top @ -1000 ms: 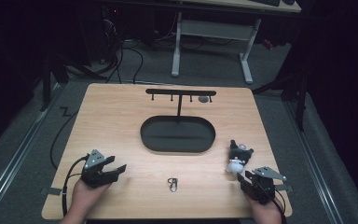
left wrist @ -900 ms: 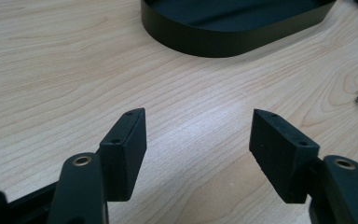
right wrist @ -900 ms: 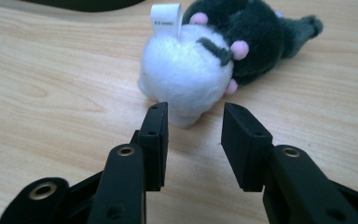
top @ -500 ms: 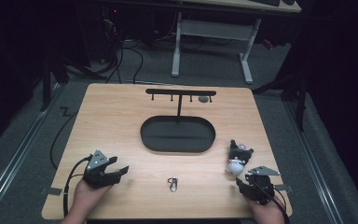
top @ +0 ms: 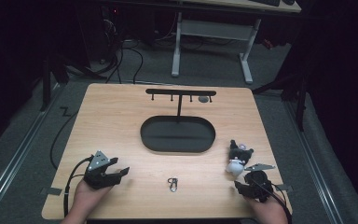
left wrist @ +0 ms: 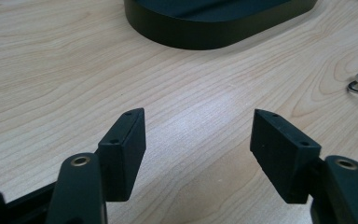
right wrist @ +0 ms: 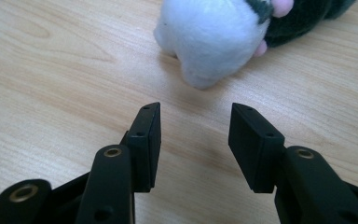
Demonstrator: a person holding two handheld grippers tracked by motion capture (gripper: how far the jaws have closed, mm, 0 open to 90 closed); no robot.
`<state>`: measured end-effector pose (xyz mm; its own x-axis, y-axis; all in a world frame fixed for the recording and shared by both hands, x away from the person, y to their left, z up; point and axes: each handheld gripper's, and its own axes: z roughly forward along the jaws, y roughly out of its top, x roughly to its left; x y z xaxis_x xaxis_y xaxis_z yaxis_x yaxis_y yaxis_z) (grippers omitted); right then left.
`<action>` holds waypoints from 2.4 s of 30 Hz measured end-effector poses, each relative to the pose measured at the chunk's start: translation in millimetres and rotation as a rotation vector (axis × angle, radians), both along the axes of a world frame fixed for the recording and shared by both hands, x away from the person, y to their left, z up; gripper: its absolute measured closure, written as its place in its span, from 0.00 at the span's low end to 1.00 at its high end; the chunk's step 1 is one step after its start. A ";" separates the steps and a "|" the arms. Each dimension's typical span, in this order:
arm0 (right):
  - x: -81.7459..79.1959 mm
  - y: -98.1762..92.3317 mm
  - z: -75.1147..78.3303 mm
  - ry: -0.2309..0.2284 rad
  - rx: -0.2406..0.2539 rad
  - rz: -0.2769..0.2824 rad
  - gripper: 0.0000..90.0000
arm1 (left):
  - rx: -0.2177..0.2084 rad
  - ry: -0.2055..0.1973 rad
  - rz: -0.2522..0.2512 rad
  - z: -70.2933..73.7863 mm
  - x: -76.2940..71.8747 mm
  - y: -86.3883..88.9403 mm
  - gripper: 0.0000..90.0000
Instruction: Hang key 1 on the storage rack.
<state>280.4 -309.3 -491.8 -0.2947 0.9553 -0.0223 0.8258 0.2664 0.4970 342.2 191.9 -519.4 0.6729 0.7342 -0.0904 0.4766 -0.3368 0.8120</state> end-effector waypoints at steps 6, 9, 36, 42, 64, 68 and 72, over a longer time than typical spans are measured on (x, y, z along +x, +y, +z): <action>4.3 4.3 3.7 0.052 -0.013 0.021 0.59 | 0.005 -0.003 -0.004 -0.4 0.4 -0.9 0.40; 6.7 7.1 5.5 0.065 -0.028 0.028 0.59 | 0.005 -0.002 -0.005 -0.6 0.6 -0.9 0.40; 41.9 10.2 34.1 0.331 -0.100 0.027 0.44 | 0.012 -0.009 -0.025 0.4 1.0 -1.1 0.41; 57.4 10.1 31.9 0.407 -0.026 -0.011 0.27 | 0.013 -0.013 -0.026 0.9 1.7 -0.6 0.41; 107.4 9.6 23.1 0.424 0.013 -0.108 0.17 | 0.015 -0.019 -0.029 0.9 2.6 0.5 0.41; 112.3 9.4 19.7 0.425 0.005 -0.110 0.17 | 0.017 -0.019 -0.031 0.6 2.5 0.0 0.41; 116.0 8.8 16.0 0.427 -0.006 -0.109 0.20 | 0.019 -0.020 -0.031 0.5 2.6 0.2 0.41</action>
<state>396.4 -300.6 -475.8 -0.1760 0.9816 0.0739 0.9803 0.1679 0.1039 344.8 192.1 -518.9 0.6971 0.7142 -0.0630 0.4495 -0.3669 0.8144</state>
